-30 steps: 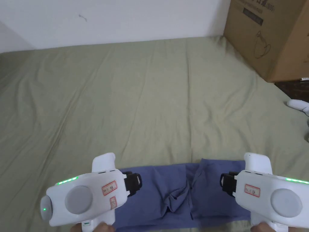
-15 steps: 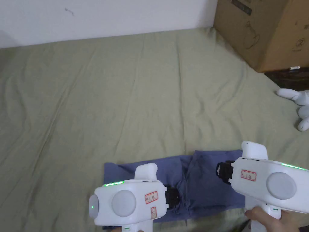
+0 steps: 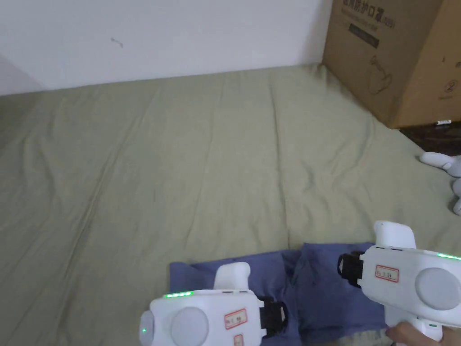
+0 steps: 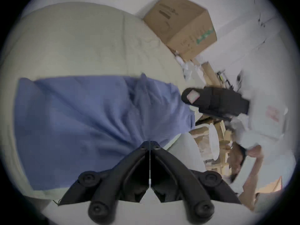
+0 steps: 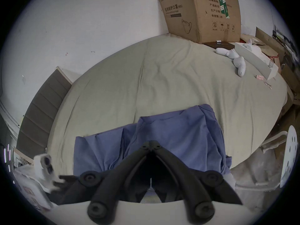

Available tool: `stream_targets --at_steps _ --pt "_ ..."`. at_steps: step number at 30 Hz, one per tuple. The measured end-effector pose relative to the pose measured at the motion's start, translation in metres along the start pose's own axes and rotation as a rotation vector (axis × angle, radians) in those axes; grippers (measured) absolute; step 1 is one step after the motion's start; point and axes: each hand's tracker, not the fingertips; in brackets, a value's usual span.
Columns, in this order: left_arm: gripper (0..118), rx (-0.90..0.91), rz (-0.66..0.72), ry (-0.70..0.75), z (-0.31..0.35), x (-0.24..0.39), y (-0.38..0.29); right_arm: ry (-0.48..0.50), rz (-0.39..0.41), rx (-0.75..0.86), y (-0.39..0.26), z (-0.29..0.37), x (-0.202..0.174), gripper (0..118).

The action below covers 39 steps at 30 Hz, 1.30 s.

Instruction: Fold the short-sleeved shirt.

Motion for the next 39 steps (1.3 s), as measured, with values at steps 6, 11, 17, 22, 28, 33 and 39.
stream_targets --at_steps 6,11,17,22,28,33,39 --pt "0 0.119 0.162 0.026 0.081 -0.085 0.012 0.029 0.072 -0.013 0.001 -0.008 -0.03 0" --pt "3 0.148 0.216 0.027 0.101 -0.142 0.001 0.053 0.102 -0.05 -0.006 -0.023 -0.052 0" --pt "90 0.063 0.41 -0.16 0.062 -0.18 0.004 0.045 0.154 -0.088 -0.013 -0.03 -0.062 0" --pt "78 0.047 0.536 -0.369 0.023 -0.197 0.009 0.03 0.154 -0.115 -0.016 -0.035 -0.063 0" --pt "7 -0.01 0.552 -0.293 0.023 -0.208 0.012 0.025 0.158 -0.121 -0.014 -0.036 -0.064 0" --pt "7 -0.035 0.463 -0.245 0.05 -0.213 0.023 0.039 0.126 -0.134 -0.012 -0.042 -0.067 0" --pt "7 0.022 0.427 -0.11 0.136 -0.263 0.024 0.027 0.182 -0.137 -0.009 -0.044 -0.077 0"
